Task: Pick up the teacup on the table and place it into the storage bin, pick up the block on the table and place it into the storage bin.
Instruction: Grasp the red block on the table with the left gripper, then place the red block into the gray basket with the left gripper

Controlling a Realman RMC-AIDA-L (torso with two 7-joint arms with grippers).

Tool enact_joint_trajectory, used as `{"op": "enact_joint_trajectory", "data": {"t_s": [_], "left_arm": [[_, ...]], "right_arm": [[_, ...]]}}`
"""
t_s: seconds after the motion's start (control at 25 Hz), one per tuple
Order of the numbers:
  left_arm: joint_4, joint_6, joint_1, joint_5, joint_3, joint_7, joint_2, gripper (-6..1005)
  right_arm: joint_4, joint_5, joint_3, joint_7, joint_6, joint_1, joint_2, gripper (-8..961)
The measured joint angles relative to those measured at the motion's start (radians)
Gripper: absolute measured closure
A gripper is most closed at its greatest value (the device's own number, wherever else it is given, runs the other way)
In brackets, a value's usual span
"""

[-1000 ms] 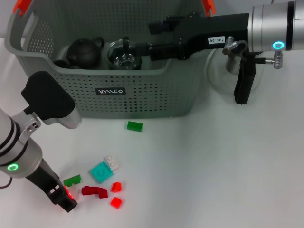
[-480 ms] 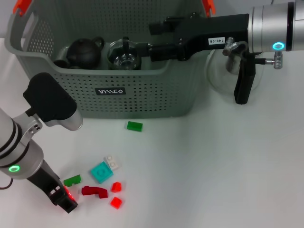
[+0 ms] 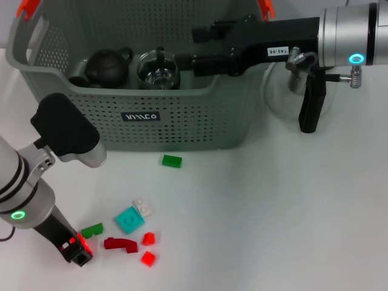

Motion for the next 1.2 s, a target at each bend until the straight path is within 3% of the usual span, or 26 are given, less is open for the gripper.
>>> {"op": "enact_joint_trajectory", "data": {"t_s": [0.32,0.52,0.64,0.72,0.8,0.84,1.0,1.2], "left_arm": [[-0.013,0.015,-0.001,-0.001,0.0,0.003,0.0,593],[-0.04,0.039,-0.004,-0.003,-0.012,0.008,0.002,582],[-0.09,0.074,-0.005,-0.008,-0.064,0.019,0.004,576],[-0.152,0.113,-0.012,-0.034,-0.176,0.047,0.006,572],[-0.166,0.129,-0.016,-0.052,-0.223,0.058,0.006,567],[-0.195,0.169,-0.033,-0.107,-0.366,0.092,0.009,565],[-0.206,0.242,-0.062,-0.245,-0.606,0.152,0.016,557],[-0.127,0.307,-0.089,-0.5,-0.827,0.173,0.06,546]], "right_arm": [[0.001,0.001,0.007,-0.002,0.0,0.003,0.0,177],[0.001,0.0,0.009,-0.002,0.0,0.003,0.0,177],[0.001,0.001,0.01,-0.002,-0.004,0.004,-0.001,177],[0.0,0.0,0.011,-0.002,-0.01,0.004,-0.002,177],[-0.004,0.005,0.011,-0.001,-0.018,0.002,-0.005,177],[-0.004,0.01,0.011,-0.001,-0.026,0.0,-0.007,177],[0.001,0.036,0.03,-0.002,-0.074,-0.003,-0.02,177],[-0.001,0.039,0.085,0.006,-0.171,-0.007,-0.041,177]]}}
